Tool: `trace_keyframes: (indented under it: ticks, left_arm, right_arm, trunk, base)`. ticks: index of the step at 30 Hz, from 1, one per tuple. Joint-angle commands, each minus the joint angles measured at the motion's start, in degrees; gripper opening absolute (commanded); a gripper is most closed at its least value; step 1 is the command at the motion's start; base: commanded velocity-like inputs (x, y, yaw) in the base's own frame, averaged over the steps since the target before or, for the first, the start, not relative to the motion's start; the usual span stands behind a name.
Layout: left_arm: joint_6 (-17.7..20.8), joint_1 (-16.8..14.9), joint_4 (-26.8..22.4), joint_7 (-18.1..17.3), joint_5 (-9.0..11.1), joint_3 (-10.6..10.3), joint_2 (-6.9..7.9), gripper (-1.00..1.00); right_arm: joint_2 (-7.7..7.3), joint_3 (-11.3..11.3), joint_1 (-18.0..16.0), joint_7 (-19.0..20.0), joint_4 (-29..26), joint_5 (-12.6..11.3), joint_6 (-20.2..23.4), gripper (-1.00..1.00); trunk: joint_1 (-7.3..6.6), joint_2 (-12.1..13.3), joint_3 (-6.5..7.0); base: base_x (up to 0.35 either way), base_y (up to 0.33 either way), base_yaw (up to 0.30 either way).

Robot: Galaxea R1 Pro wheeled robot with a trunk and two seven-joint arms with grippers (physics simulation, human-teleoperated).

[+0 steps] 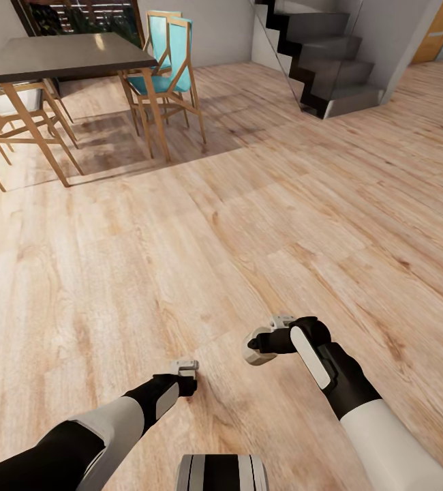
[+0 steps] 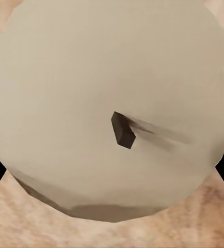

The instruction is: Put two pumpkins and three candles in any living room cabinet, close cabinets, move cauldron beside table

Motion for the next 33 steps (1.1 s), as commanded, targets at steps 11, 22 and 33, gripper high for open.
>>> trace_keyframes:
  ticks: [11,22,33]
  left_arm:
    - [0.32,0.01,-0.14,0.33,0.41,-0.44,0.01,-1.00]
    - [0.32,0.01,-0.11,0.33,0.58,-0.44,0.01,-1.00]
    - [0.32,0.01,-0.13,0.33,0.59,-0.48,0.01,-1.00]
  right_arm:
    - [-0.06,0.16,-0.04,-0.58,-0.05,-0.61,0.12,-1.00]
    - [-0.06,0.16,-0.04,-0.58,-0.05,-0.61,0.12,-1.00]
    - [-0.06,0.16,-0.04,-0.58,-0.05,-0.61,0.12,-1.00]
  trunk:
    - [-0.01,-0.01,-0.04]
    - [-0.01,-0.01,-0.04]
    - [-0.06,0.01,0.40]
  base:
    - [0.000,0.000,0.000]
    - [0.000,0.000,0.000]
    - [0.000,0.000,0.000]
